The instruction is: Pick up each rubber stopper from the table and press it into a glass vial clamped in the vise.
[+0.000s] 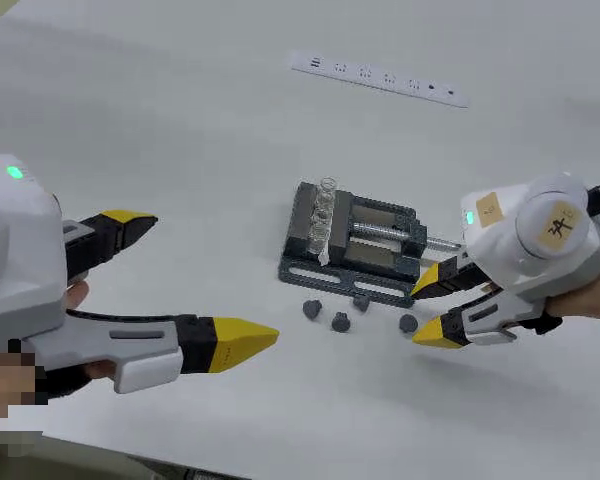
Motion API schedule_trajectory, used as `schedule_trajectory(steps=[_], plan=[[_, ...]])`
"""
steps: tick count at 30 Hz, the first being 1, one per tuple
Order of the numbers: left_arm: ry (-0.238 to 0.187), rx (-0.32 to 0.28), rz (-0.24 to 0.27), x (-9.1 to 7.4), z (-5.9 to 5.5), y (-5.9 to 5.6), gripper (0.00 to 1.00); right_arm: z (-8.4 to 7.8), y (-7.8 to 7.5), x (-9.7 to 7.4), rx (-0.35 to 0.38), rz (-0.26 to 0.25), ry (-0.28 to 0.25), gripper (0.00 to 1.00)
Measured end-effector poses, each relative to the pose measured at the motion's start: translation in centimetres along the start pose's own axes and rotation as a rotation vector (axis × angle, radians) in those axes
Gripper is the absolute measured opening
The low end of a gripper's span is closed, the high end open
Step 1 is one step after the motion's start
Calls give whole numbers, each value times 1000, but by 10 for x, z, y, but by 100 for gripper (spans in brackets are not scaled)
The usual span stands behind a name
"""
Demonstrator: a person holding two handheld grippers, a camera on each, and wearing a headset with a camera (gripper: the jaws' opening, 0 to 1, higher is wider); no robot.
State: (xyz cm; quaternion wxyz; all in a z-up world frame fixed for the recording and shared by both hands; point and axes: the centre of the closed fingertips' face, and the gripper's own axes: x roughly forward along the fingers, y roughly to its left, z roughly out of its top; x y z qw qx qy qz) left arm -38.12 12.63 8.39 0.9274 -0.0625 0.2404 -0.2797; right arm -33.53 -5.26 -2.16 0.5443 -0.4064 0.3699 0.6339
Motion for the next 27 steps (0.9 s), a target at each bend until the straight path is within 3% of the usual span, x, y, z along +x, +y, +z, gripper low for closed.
schedule_trajectory(steps=[11,27], plan=[[-3,-29,-1,-3,-5,2,97,-2,2,5,-85,9,54,13],[-11,-55,-10,-2,-7,2,95,0,3,4,-109,13,69,8]])
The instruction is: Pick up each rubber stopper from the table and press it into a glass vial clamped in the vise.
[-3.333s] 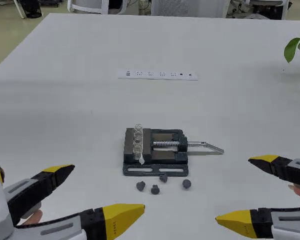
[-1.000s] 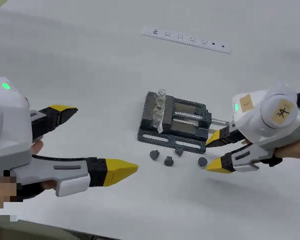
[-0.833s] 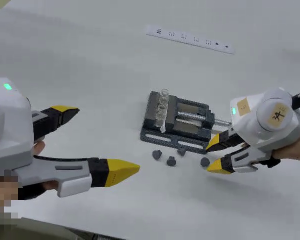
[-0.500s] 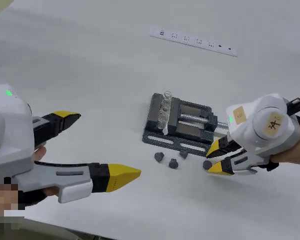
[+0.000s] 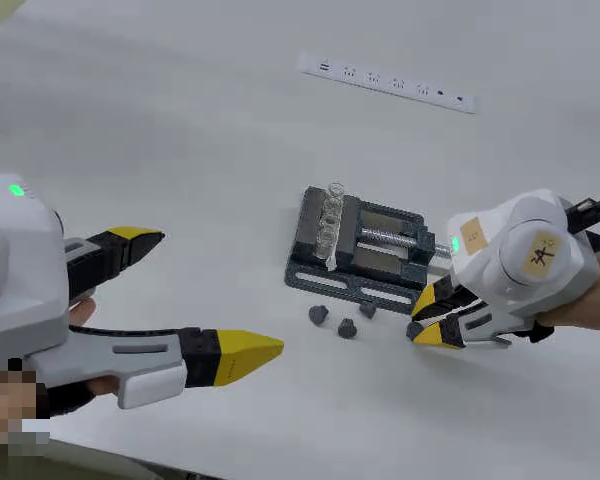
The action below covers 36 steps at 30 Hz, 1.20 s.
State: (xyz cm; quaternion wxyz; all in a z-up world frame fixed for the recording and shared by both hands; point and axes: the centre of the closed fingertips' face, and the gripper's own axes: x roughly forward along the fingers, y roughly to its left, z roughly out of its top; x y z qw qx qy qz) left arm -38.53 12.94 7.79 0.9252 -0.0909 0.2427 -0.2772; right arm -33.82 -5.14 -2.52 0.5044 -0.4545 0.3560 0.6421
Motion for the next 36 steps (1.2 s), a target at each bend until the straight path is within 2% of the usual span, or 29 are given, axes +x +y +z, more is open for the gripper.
schedule_trajectory(steps=[5,21,29,36], plan=[[-1,-6,0,0,0,0,95,-2,1,1,-15,2,19,9],[2,-4,5,-2,1,5,95,-1,-3,0,1,5,8,7],[7,10,0,-1,3,7,95,11,-12,-19,40,4,-47,7],[5,19,-2,0,7,9,95,25,-23,-35,52,-4,-72,7]])
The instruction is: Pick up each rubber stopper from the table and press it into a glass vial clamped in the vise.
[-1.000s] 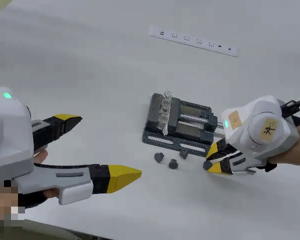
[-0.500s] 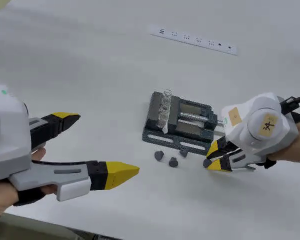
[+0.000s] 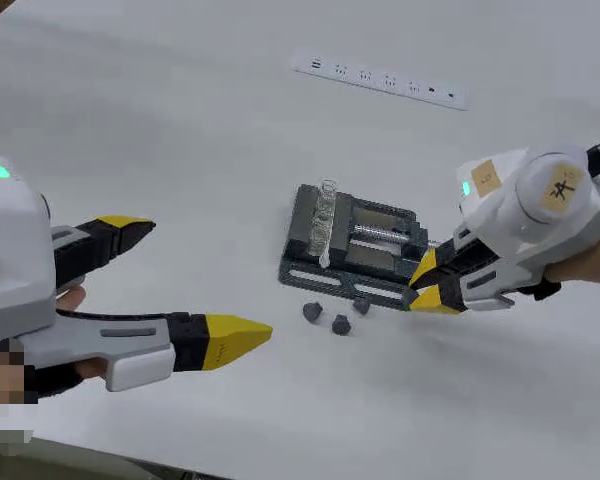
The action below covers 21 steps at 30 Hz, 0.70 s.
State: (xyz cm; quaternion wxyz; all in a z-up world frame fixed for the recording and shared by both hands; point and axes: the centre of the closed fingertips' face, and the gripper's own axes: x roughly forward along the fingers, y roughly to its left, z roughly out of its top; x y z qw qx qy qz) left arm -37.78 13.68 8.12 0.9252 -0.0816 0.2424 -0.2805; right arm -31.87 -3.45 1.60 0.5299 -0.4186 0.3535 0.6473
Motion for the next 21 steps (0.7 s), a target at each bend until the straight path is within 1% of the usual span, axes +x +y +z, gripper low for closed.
schedule_trajectory(steps=[3,5,8,11,13,15,16,19,21], plan=[[-1,2,-2,1,1,-1,95,10,-6,-6,-8,-4,-19,7],[0,4,-4,1,2,-2,95,15,-9,-9,-14,-4,-22,7],[4,7,-10,3,2,-3,95,25,-21,-13,-13,-11,-31,7],[0,6,-17,4,4,-4,94,35,-29,-17,-7,-16,-46,7],[0,7,-17,4,4,-4,94,40,-37,-19,-9,-22,-49,7],[-2,3,-17,5,5,-4,94,45,-41,-20,-14,-23,-53,7],[-2,3,-18,5,5,-4,94,49,-44,-21,-32,-32,-58,7],[0,2,-18,5,4,-3,94,54,-54,-21,-34,-45,-56,7],[1,-1,-17,5,3,-1,94,57,-60,-21,-47,-45,-51,7]])
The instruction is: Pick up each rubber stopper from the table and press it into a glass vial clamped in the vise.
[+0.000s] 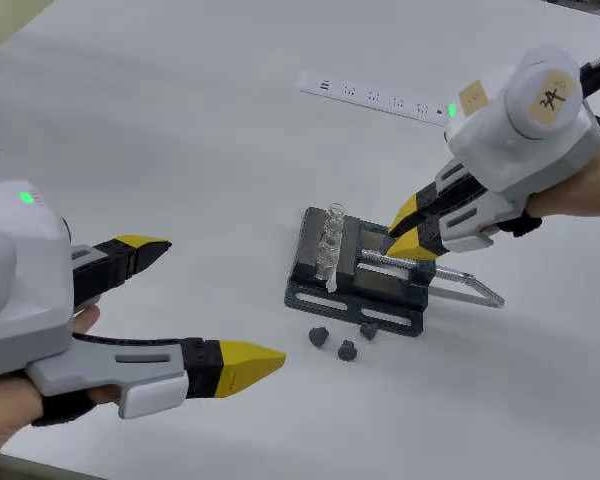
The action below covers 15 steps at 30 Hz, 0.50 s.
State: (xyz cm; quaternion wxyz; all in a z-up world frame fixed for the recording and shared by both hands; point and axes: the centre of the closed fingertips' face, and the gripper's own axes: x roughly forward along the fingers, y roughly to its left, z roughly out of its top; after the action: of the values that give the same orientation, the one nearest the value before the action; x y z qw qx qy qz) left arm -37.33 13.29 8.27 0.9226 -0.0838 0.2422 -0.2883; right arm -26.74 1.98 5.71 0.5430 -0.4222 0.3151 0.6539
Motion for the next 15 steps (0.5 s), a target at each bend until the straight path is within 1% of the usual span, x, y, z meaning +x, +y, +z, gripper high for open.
schedule_trajectory(steps=[2,5,8,11,12,15], plan=[[2,-2,1,0,-1,1,94,4,-7,0,-17,-3,-2,6],[2,-4,3,0,-2,2,94,8,-15,0,-44,4,7,6],[2,-7,3,0,-2,4,94,14,-19,0,-50,13,4,6],[1,-9,3,1,-2,5,94,16,-22,1,-79,18,21,6],[-1,-9,3,1,-1,4,94,17,-24,2,-84,29,31,6],[-1,-8,3,2,0,4,94,21,-28,2,-90,36,34,6]])
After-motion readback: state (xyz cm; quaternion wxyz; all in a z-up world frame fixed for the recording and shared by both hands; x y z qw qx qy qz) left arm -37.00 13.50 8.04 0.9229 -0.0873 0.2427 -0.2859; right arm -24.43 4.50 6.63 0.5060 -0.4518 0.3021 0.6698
